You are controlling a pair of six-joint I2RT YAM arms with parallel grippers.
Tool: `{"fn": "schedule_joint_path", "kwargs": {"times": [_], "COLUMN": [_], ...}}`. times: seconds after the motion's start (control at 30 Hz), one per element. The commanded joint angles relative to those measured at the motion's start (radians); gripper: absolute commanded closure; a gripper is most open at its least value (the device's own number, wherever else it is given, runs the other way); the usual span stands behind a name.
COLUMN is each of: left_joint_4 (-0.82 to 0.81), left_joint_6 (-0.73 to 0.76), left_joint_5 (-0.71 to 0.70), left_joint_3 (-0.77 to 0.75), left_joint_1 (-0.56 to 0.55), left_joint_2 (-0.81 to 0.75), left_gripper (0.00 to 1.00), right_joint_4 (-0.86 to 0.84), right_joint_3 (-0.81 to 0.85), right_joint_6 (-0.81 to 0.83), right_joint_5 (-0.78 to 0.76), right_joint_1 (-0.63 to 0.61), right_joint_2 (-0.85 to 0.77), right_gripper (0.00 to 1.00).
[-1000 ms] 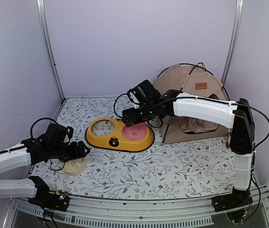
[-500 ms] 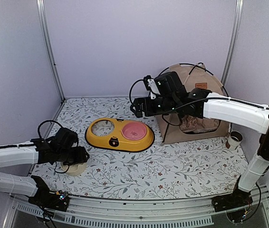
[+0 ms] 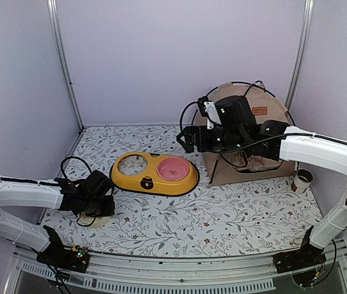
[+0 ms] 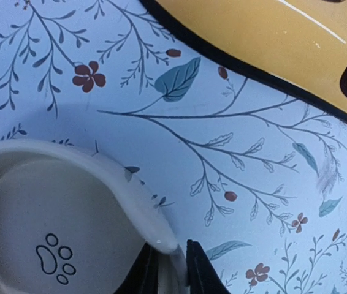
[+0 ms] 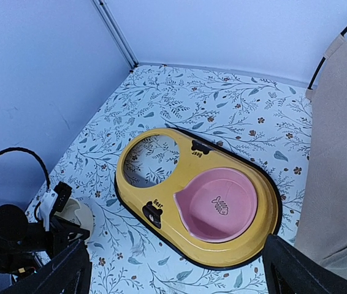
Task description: Set up the pet tent
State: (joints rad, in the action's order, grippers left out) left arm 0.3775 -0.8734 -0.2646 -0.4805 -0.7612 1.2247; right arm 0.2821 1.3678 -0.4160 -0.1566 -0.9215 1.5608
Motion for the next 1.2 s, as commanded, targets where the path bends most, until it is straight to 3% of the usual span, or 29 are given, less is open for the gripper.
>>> {"fn": "schedule_joint_path", "kwargs": {"times": [0.0, 0.13, 0.67, 1.17], "left_joint_4": [0.008, 0.015, 0.098, 0.034], "left_joint_6": [-0.002, 0.009, 0.218, 0.589], "left_joint_5": [-0.047, -0.060, -0.086, 0.027], "left_joint_3": [-0.040, -0.060, -0.292, -0.632], "left_joint_1": [-0.024, -0.028, -0.026, 0.098], "left_joint_2": [0.043, 0.059, 0.061, 0.336], "left_gripper": [0.88, 1.00, 1.00, 1.00], "right_joint_4": [-0.036, -0.040, -0.040, -0.029], "right_joint_3": [-0.028, -0.041, -0.051, -0.095], "right_joint_6": [-0.013, -0.017, -0.031, -0.073], "right_joint_5": [-0.015, -0.014, -0.007, -0.002], "right_joint_1": [0.003, 0.003, 0.004, 0.001], "right_joint_2": [-0.045, -0.057, -0.073, -0.142], "right_gripper": [0.01, 0.01, 0.01, 0.01]}}
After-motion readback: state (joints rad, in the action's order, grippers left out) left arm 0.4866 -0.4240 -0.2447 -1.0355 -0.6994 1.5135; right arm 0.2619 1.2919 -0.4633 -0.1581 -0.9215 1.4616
